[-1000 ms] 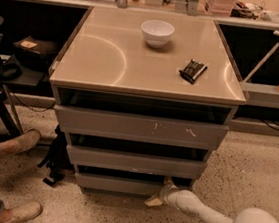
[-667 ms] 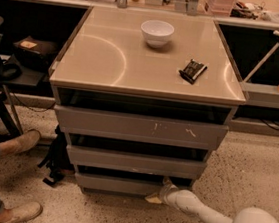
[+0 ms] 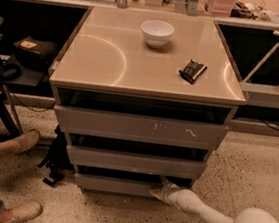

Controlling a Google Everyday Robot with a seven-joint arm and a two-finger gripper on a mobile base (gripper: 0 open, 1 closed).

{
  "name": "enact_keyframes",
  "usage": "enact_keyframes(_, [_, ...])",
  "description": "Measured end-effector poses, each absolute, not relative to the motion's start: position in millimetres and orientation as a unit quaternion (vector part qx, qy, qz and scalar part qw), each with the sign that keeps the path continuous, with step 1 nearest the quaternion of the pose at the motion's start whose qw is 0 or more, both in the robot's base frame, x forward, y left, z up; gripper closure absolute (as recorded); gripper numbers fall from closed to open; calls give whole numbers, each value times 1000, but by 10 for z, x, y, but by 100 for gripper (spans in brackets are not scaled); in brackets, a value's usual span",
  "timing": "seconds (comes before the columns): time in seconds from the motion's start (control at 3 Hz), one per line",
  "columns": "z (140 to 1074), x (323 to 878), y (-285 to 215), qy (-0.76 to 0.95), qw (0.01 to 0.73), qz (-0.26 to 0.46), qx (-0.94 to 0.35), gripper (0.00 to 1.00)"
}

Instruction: Open bottom drawer

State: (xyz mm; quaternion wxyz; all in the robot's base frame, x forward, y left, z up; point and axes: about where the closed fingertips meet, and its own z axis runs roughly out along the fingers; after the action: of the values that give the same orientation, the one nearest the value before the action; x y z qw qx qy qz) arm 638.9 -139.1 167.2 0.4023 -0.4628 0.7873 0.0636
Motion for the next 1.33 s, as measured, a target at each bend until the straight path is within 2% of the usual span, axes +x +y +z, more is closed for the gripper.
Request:
enact_keyframes(0.33, [1673, 6390, -1391, 787, 402, 64, -463, 88])
enact_keyframes(0.67, [1760, 6411, -1418, 787, 402, 64, -463, 100])
enact_keyframes(1.33, [1784, 6356, -1431, 788, 403, 58, -463, 100])
